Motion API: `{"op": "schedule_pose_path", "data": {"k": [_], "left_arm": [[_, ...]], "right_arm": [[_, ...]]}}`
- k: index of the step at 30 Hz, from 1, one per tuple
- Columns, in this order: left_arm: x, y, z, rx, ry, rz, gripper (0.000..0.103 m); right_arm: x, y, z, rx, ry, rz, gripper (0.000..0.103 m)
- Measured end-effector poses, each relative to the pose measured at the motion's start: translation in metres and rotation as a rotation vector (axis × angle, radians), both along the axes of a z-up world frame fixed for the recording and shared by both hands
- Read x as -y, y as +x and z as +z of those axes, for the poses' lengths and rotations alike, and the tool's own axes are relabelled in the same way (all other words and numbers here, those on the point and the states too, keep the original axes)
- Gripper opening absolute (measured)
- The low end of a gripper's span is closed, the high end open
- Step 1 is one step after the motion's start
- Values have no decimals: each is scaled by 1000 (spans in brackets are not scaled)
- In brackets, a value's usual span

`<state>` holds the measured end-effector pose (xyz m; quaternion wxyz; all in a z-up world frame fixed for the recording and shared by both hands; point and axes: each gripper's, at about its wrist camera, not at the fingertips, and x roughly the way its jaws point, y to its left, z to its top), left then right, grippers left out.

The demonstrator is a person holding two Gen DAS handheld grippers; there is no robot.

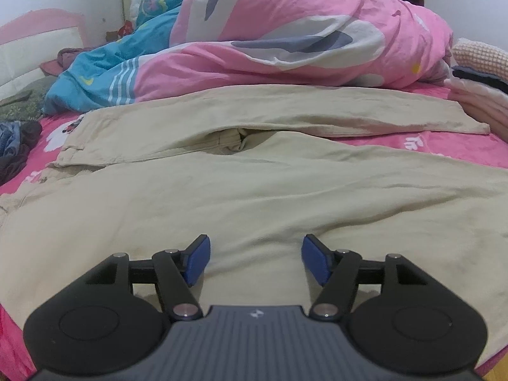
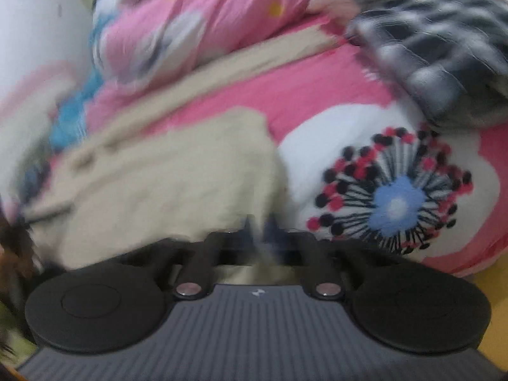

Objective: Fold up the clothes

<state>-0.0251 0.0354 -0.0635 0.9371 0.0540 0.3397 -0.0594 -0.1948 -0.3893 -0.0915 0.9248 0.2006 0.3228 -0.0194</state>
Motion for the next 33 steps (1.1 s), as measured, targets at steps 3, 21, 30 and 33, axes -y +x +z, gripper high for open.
{"op": "schedule_pose_path", "data": {"k": [3, 21, 30, 33], "left_arm": [[-3, 0, 0, -4, -18, 17, 67], [-7, 1, -1, -9, -37, 34, 68], [-6, 1, -1, -9, -33, 36, 68], [-6, 1, -1, -8, -32, 37, 68]], "right_arm": [[-27, 10, 43, 144, -59, 36, 3], [-122, 30, 47, 262, -17, 473, 57], [-46, 63, 21, 243, 336, 133, 57], [-51, 81, 18, 217, 256, 155, 56]]}}
